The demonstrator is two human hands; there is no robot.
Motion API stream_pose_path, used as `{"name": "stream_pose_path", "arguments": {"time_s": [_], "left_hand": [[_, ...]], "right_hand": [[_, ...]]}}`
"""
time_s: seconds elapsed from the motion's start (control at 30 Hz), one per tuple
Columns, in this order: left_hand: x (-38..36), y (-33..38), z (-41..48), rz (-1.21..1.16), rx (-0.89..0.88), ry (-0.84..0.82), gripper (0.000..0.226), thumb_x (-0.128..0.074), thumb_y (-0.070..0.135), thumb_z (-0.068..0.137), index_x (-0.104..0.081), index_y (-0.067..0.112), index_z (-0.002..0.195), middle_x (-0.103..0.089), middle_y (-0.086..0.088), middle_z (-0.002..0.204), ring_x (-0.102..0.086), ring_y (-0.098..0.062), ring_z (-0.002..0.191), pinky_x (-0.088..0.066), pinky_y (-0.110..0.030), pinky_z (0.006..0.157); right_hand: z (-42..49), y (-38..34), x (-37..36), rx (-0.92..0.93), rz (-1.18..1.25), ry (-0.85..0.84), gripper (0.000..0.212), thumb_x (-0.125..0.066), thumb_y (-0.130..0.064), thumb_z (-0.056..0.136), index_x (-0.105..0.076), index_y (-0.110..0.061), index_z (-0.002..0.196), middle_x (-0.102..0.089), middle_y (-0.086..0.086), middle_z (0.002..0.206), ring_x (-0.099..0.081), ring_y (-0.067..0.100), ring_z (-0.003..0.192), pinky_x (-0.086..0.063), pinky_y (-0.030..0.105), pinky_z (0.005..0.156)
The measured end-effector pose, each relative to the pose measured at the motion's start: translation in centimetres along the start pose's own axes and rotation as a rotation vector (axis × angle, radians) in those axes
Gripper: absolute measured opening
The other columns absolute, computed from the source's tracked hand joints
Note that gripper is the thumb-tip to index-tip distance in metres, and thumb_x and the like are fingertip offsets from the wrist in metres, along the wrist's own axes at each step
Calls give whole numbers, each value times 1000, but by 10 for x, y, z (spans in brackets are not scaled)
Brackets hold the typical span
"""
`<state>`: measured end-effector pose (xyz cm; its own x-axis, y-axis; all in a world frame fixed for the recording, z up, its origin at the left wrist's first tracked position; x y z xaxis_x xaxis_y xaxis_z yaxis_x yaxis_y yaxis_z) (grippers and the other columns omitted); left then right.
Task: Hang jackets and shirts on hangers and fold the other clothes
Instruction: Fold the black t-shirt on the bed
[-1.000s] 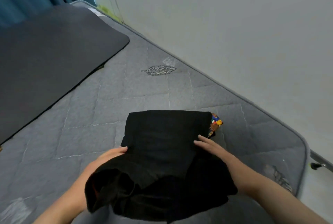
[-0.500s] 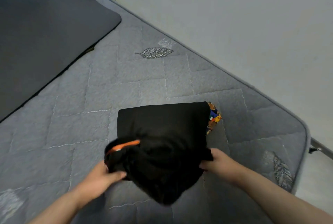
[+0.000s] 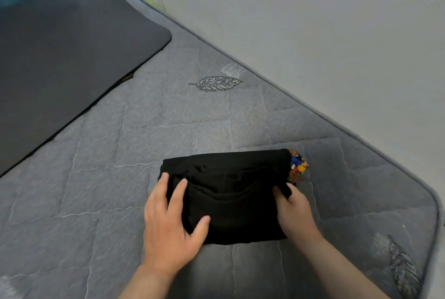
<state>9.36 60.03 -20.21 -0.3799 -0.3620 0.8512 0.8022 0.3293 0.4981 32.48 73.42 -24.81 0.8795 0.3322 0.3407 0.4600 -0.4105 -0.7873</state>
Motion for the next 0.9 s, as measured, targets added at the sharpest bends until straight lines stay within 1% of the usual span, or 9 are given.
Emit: {"name": "stream_pose_path", "arguments": {"time_s": [0.07, 0.17, 0.27, 0.33, 0.43, 0.5, 0.6, 0.73, 0.9], "left_hand": [[8, 24, 6, 65, -244, 46, 63, -51, 48, 84, -41, 16, 138, -31, -19, 151, -21, -32, 145, -17, -58, 114], [-6, 63, 17, 96, -527, -24, 56, -45, 47, 92, -44, 18, 139, -37, -9, 152, -26, -28, 145, -15, -57, 116], [-48, 38, 49, 325, -294, -236, 70, -41, 63, 88, -39, 25, 146, -32, -8, 154, -24, -29, 145, -16, -56, 116], [-71, 13, 68, 411, -116, -361, 76, -35, 71, 86, -38, 25, 147, -34, -10, 153, -25, -29, 145, -17, -57, 114], [-97, 3, 78, 428, -19, -444, 81, -37, 73, 80, -45, 23, 143, -42, -13, 149, -33, -31, 141, -19, -59, 112], [-102, 1, 83, 408, -10, -447, 82, -37, 73, 80, -45, 22, 143, -42, -13, 149, -34, -31, 141, -18, -58, 112], [-103, -4, 84, 378, -72, -430, 75, -30, 67, 88, -36, 23, 149, -34, -11, 154, -24, -27, 145, -16, -54, 113], [-104, -10, 82, 313, -117, -396, 79, -37, 68, 86, -27, 26, 152, -23, -10, 158, -14, -26, 148, -14, -52, 115], [-117, -16, 84, 304, -84, -412, 94, -49, 72, 71, -27, 26, 151, -21, -13, 158, -14, -30, 147, -13, -55, 115]], "right_hand": [[0, -13, 3, 69, -11, 10, 24, -49, -23, 100, -63, -13, 83, -65, 5, 85, -60, 14, 79, -44, 21, 64], [22, -10, -1, -76, 82, 59, 30, -51, -32, 98, -66, -10, 83, -68, 11, 85, -64, 23, 81, -47, 34, 68], [42, -3, -6, -263, 102, 78, 25, -52, -33, 98, -63, -17, 84, -67, 8, 90, -62, 23, 84, -47, 34, 70], [51, -13, -4, -204, -11, 133, 25, -51, -32, 98, -63, -11, 92, -65, 9, 95, -62, 28, 91, -48, 38, 80], [26, -84, -4, 453, -607, 424, 37, -46, -31, 95, -60, -9, 121, -57, 14, 129, -51, 33, 124, -38, 42, 101], [10, -95, -49, 819, -878, 261, 49, -46, -38, 92, -55, -15, 134, -44, 14, 148, -41, 31, 136, -30, 45, 111], [36, -53, -64, 655, -1033, 50, 58, -37, -50, 93, -39, -28, 147, -23, 6, 158, -28, 30, 145, -18, 48, 116], [56, -31, -66, 594, -1049, -4, 67, -37, -54, 92, -22, -31, 153, -14, 4, 162, -10, 25, 150, -12, 49, 118], [70, -20, -71, 586, -1046, -14, 74, -41, -56, 87, -24, -28, 153, -17, 6, 162, -12, 27, 150, -14, 50, 117]]}}
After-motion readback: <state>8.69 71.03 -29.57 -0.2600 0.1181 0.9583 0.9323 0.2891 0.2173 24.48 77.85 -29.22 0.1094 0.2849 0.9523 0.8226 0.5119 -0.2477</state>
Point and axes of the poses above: each hand's wrist, its own z-axis towards the middle knuckle, its own x-axis out of the back of the hand, y = z × x, the point moved 9 cm from there along z, towards the middle knuckle
